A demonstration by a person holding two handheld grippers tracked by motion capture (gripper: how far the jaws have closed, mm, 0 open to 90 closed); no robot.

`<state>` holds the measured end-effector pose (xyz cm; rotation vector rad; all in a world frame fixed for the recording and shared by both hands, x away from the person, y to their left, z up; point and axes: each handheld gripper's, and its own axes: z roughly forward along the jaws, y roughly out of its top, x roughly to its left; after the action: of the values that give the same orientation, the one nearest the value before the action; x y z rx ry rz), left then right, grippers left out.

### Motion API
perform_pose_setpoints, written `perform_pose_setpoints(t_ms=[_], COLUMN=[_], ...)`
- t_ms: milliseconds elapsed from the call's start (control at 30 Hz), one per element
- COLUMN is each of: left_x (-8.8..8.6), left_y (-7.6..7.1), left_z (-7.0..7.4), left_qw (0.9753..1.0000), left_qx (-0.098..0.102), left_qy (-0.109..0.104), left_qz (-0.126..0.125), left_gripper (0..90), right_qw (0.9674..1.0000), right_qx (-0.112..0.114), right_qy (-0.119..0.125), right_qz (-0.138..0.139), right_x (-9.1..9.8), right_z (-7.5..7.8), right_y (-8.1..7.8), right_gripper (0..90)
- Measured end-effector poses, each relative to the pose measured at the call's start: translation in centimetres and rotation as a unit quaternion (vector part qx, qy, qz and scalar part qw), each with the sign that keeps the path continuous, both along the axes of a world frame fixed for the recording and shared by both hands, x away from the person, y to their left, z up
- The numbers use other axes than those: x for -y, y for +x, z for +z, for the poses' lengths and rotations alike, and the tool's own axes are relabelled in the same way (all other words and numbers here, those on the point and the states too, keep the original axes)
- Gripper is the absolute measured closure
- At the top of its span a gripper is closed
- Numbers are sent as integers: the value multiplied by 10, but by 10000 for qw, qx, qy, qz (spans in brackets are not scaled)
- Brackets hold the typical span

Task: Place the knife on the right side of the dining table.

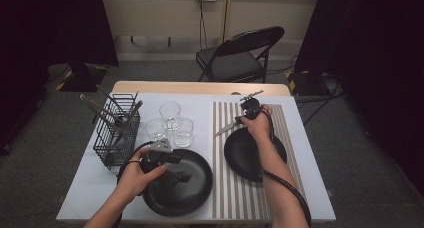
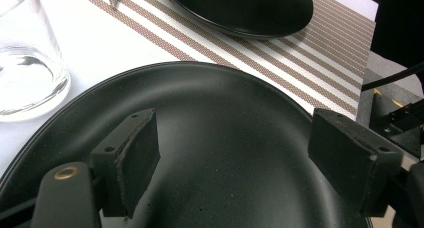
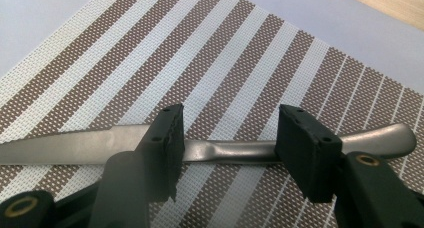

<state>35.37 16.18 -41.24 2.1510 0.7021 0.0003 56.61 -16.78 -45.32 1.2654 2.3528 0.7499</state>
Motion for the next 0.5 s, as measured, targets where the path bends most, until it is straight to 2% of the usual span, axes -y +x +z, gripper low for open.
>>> perform_pose_setpoints(t_ms=[500], left_x=[1], left_y=[-1], left_z=[-1], left_qw=[10000], left_qx=[-57], left_qy=[-49], left_qz=[22], left_gripper=[201], right_qw=[10000], right_qx=[-9], right_qy=[40], right_qz=[-70], right_x=[4], right_z=[0], right_y=[3], right_gripper=[479])
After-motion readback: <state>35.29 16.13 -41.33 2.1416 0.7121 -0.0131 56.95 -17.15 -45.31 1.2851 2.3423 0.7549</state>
